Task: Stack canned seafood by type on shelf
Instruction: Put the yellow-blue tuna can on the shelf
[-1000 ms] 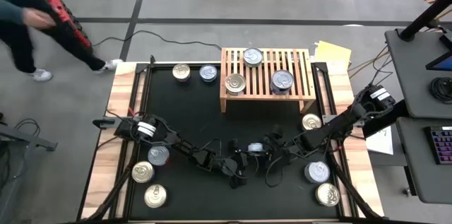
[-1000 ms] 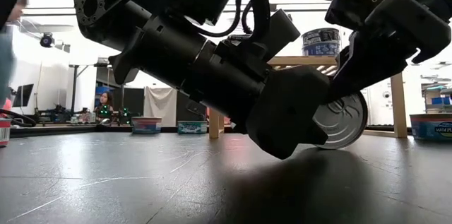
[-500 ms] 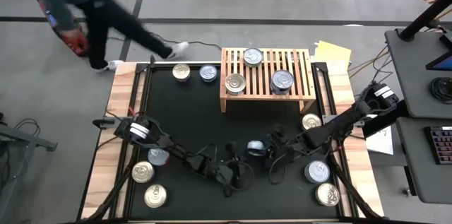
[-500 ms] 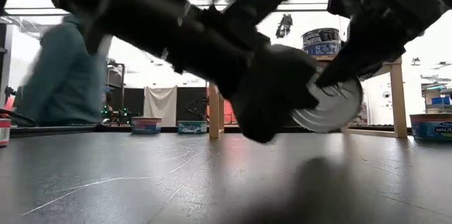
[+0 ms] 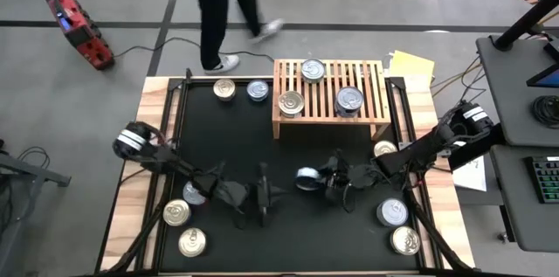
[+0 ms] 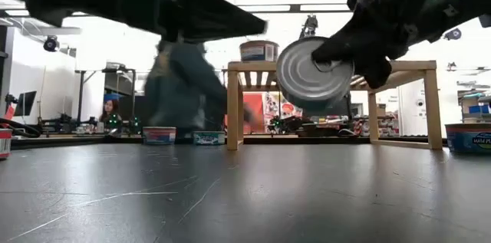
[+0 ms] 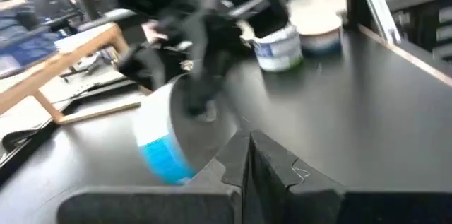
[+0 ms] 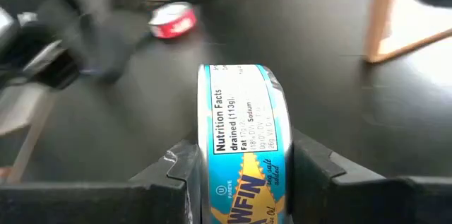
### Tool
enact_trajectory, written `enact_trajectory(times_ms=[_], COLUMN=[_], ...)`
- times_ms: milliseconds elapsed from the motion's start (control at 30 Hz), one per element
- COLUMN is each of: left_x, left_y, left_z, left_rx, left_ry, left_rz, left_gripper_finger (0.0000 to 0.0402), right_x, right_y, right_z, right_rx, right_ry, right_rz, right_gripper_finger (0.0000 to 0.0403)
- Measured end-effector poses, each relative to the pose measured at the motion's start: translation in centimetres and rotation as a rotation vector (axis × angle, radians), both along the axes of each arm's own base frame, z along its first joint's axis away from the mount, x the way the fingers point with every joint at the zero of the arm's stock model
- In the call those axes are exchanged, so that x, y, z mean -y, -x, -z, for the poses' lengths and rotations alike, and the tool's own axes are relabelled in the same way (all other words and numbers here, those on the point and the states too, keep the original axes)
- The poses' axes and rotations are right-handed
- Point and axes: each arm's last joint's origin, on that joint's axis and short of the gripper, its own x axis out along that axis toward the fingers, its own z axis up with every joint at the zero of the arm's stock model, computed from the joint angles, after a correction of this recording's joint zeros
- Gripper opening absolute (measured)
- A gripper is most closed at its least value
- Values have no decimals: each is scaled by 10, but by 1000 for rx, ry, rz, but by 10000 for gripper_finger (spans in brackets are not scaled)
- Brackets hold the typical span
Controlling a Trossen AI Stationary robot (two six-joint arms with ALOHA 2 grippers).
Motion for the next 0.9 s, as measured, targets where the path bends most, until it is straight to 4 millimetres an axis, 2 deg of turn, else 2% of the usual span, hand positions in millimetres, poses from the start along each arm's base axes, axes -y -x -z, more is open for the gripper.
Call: enact_trajectory(times_ms=[167, 333, 433, 633, 733, 900], left_x=[-15, -21, -22, -23, -23, -19], left_y=[21, 26, 25, 14, 7, 4], left_z=[-1, 2, 2, -14, -20, -18], left_rx=[88, 104, 107, 164, 165, 87], left_ry=[65, 26, 11, 29, 18, -50], left_rz=[-37, -151, -237, -379, -394, -361], left_gripper_finger=[0, 0, 0, 0, 0, 0], right_x=[10, 25, 33, 41, 39, 31], right_y=[-7, -13, -15, -16, -16, -15], right_z=[-8, -13, -12, -13, -13, -16], right_rx=[75, 123, 119, 120, 120, 156], right_ry=[-18, -21, -11, 3, 23, 25], right_rz=[-38, -36, -7, -31, -40, -55], right_gripper_finger=[132, 132, 132, 132, 132, 132])
